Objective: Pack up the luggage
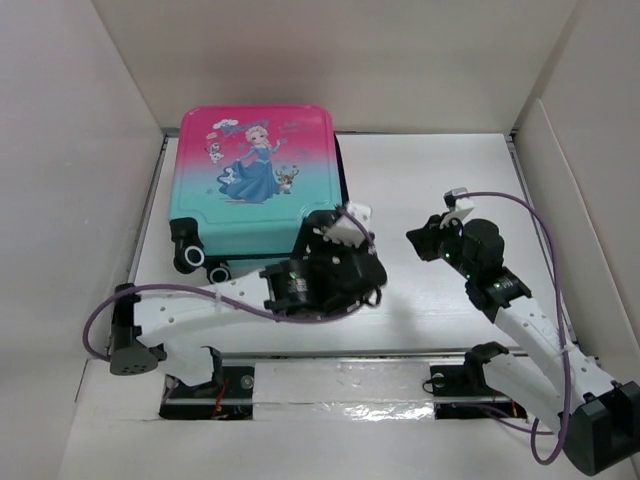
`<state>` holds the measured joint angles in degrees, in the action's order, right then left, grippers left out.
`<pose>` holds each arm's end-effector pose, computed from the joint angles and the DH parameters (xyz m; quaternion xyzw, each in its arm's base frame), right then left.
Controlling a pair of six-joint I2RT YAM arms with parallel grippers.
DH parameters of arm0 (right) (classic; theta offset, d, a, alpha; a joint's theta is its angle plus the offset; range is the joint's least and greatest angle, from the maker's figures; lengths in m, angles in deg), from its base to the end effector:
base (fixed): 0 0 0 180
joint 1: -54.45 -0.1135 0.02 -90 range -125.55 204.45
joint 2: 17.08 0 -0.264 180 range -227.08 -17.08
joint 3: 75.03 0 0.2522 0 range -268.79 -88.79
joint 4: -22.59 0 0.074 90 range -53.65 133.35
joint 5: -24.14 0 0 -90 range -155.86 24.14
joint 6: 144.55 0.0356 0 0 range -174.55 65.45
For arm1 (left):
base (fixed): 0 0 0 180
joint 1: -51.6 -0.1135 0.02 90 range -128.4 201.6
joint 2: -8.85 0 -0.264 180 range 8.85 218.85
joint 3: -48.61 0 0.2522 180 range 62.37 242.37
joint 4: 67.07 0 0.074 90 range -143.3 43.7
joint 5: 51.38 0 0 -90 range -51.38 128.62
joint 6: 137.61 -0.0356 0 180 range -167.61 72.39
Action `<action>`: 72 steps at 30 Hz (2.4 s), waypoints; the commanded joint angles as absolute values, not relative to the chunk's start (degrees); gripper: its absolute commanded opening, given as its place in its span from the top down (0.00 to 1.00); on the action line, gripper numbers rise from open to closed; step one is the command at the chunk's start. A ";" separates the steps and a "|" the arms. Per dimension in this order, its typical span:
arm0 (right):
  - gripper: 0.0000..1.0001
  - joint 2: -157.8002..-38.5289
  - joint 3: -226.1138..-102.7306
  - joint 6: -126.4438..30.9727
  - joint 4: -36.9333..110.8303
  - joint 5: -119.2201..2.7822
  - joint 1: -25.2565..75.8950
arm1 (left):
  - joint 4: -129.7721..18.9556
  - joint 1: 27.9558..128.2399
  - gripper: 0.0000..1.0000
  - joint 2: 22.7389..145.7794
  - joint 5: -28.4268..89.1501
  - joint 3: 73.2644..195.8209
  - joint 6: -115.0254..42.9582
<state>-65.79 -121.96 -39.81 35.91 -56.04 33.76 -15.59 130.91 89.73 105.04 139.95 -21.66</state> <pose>0.1879 0.0775 0.2756 -0.0930 0.7872 0.2491 0.5564 0.0864 -0.2816 0.3620 0.1390 0.7823 0.0269 0.6066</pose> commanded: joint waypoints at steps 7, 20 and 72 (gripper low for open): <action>0.99 -68.32 -124.47 -41.10 33.80 -59.70 31.60 | -41.41 76.41 0.44 69.08 73.98 133.66 -22.92; 0.96 -83.96 -134.05 -40.40 34.51 -69.55 28.87 | -41.09 34.03 0.51 92.51 45.66 140.15 -15.88; 0.20 -118.28 -196.84 -43.39 48.61 -46.43 39.86 | -42.04 103.98 0.38 35.49 77.99 97.42 2.77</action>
<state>-127.76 -202.17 -44.20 55.90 -49.41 37.41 -35.44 103.63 38.76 72.03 89.05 6.43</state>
